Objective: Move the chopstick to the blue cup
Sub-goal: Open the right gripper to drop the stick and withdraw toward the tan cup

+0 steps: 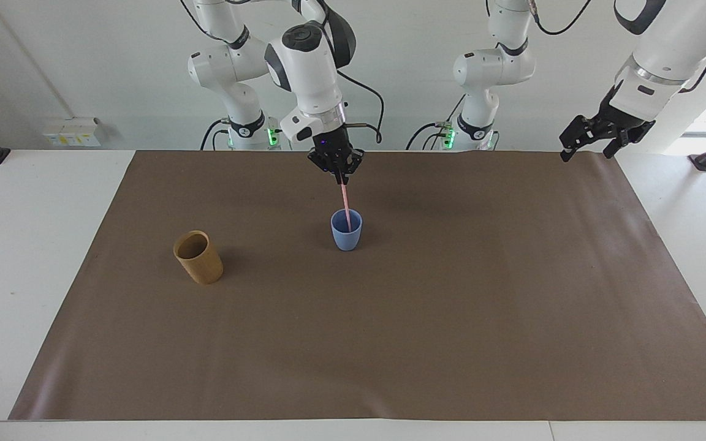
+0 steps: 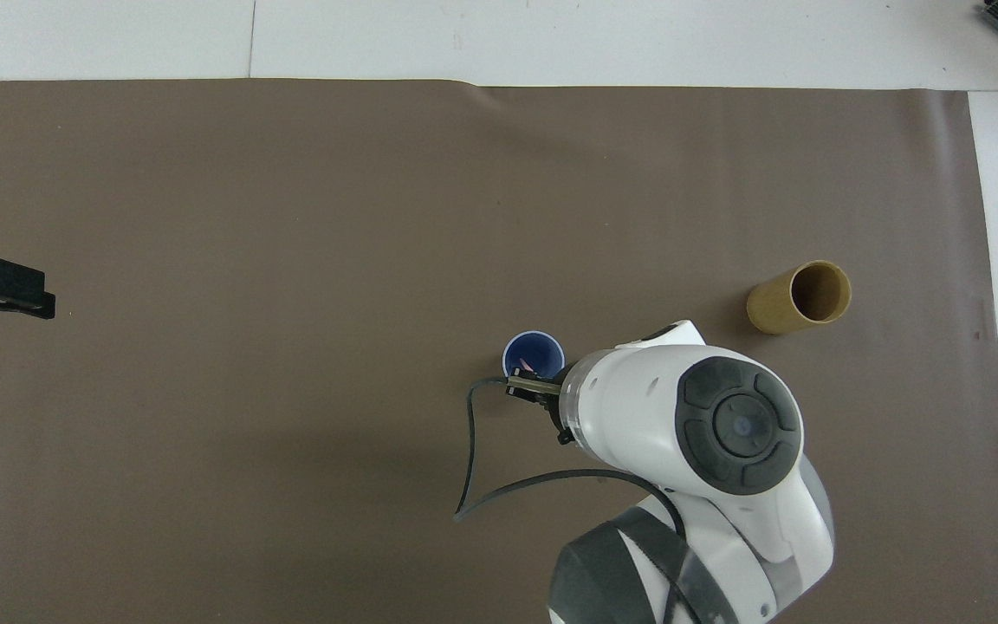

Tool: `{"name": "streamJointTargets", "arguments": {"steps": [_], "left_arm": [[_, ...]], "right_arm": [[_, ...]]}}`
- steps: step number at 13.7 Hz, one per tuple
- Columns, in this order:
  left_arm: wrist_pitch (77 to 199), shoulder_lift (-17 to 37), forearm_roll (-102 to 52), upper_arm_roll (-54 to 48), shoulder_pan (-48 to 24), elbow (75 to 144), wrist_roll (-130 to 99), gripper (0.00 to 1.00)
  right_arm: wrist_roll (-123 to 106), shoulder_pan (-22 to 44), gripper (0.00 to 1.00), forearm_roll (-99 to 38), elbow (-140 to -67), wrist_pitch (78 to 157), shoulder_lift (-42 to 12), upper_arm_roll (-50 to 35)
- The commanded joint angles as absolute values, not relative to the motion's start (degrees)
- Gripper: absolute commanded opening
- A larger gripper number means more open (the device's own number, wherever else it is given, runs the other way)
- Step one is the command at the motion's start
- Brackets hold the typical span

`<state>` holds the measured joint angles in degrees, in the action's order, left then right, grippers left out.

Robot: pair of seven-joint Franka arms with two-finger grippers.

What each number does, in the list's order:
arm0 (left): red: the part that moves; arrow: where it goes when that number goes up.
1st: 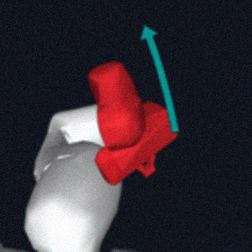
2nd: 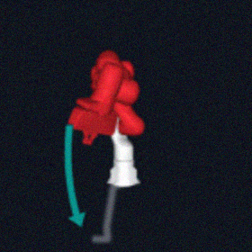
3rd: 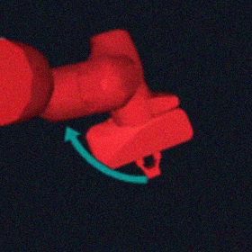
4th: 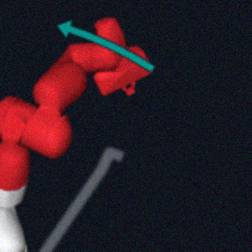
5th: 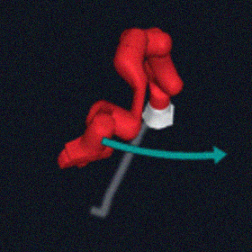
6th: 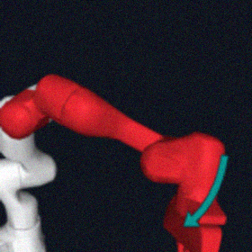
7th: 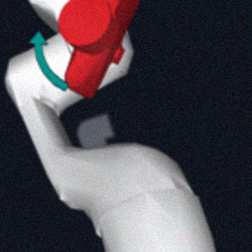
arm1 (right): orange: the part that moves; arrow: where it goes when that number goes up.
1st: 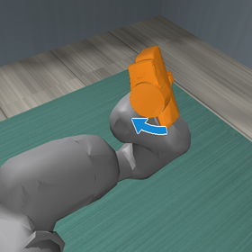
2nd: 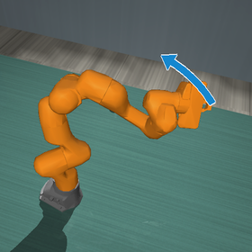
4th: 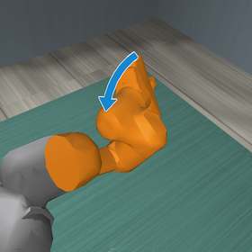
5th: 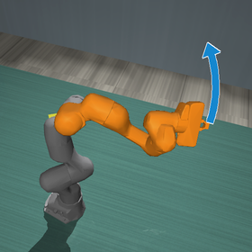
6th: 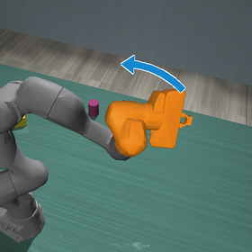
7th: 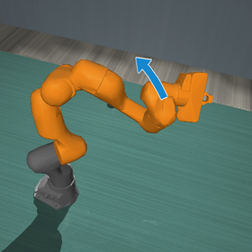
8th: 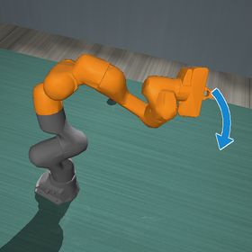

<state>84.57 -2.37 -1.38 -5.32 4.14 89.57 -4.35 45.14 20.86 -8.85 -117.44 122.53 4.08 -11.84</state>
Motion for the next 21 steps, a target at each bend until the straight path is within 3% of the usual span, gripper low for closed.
{"name": "streamJointTargets", "arguments": {"steps": [1,2,3,6,7,9,12,16,21], "left_arm": [[84.3,-3.8,-1.3,-4.8,4.7,90.7,-4.6,1.00],[84.3,-3.8,-1.3,-4.7,4.7,90.8,-4.6,1.00],[84.3,-3.8,-1.3,-4.8,4.7,90.7,-4.6,1.00],[84.3,-3.8,-1.3,-4.8,4.4,90.8,-4.6,1.00],[84.3,-3.8,-1.3,-4.8,4.6,90.8,-4.6,1.00],[84.3,-3.8,-1.3,-4.8,4.7,90.8,-4.6,1.00],[84.3,-3.8,-1.3,-4.8,4.6,90.7,-4.6,1.00],[84.3,-3.8,-1.3,-4.8,4.7,90.8,-4.6,1.00],[84.3,-3.8,-1.3,-4.8,4.7,90.7,-4.6,1.00]], "right_arm": [[43.0,20.8,0.34,-9.1,-118.0,123.9,4.6,-11.8],[42.9,20.8,0.36,-8.7,-118.0,123.9,4.5,-11.8],[42.9,20.8,0.44,-8.1,-117.7,123.9,4.3,-11.8],[43.0,20.0,0.73,-4.1,-115.1,123.4,4.0,-11.7],[42.8,19.6,0.86,-3.7,-114.8,123.1,4.6,-11.3],[40.3,16.3,1.00,-3.7,-114.5,122.6,6.3,-11.2],[31.1,9.6,1.00,-3.6,-113.1,120.3,9.3,-11.2],[26.5,4.1,1.00,-3.5,-106.7,108.7,9.7,-10.9],[24.9,0.4,1.00,1.5,-92.1,94.2,2.1,-11.0]]}}
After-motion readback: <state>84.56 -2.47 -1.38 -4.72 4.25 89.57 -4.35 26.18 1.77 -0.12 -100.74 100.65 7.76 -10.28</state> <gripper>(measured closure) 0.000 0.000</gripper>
